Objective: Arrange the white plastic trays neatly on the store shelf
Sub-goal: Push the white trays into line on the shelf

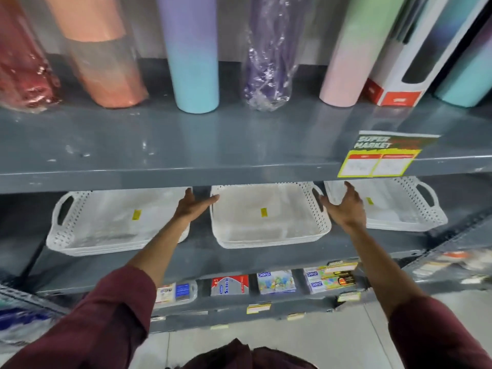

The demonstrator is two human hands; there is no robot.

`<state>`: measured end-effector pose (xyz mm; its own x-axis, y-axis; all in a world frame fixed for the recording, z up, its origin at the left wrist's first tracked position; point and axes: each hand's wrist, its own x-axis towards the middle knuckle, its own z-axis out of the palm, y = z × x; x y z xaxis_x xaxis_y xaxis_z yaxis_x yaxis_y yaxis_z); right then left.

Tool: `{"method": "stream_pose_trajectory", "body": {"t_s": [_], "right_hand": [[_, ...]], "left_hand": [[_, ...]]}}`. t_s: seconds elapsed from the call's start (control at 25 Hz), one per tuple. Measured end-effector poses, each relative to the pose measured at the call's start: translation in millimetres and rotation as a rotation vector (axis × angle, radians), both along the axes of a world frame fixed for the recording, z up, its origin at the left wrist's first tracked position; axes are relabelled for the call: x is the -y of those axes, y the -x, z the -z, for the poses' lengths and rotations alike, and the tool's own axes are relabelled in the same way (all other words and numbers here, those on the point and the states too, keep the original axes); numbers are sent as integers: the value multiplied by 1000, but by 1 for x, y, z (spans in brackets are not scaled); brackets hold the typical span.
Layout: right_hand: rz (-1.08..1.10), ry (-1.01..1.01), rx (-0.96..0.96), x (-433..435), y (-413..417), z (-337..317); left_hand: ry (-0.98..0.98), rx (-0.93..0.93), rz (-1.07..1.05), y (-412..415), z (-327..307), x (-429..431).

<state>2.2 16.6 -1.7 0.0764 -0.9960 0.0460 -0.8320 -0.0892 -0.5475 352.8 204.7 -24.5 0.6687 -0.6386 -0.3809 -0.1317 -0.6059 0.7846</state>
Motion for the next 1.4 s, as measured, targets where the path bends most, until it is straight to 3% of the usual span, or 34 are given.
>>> {"method": "stream_pose_trajectory", "body": {"t_s": [0.12,0.28,0.56,0.8,1.04,1.28,1.4], "right_hand": [[-148,-234,1,39,11,15],[-265,-344,22,59,7,31],[-117,36,-119,17,0,50],[-106,191,-158,-9,12,60],[-23,178,-129,3,-9,57],[40,-2,-199,35,-45,54],[39,-18,-192,40,-47,55]], "left_hand": [[18,145,-35,23,17,13],[-11,341,-37,42,31,19],[-40,578,-65,63,38,16],[-5,707,-80,78,45,-12],[-4,669,-137,61,43,0],[-89,342,-303,35,30,40],[-78,328,-296,32,32,44]]}}
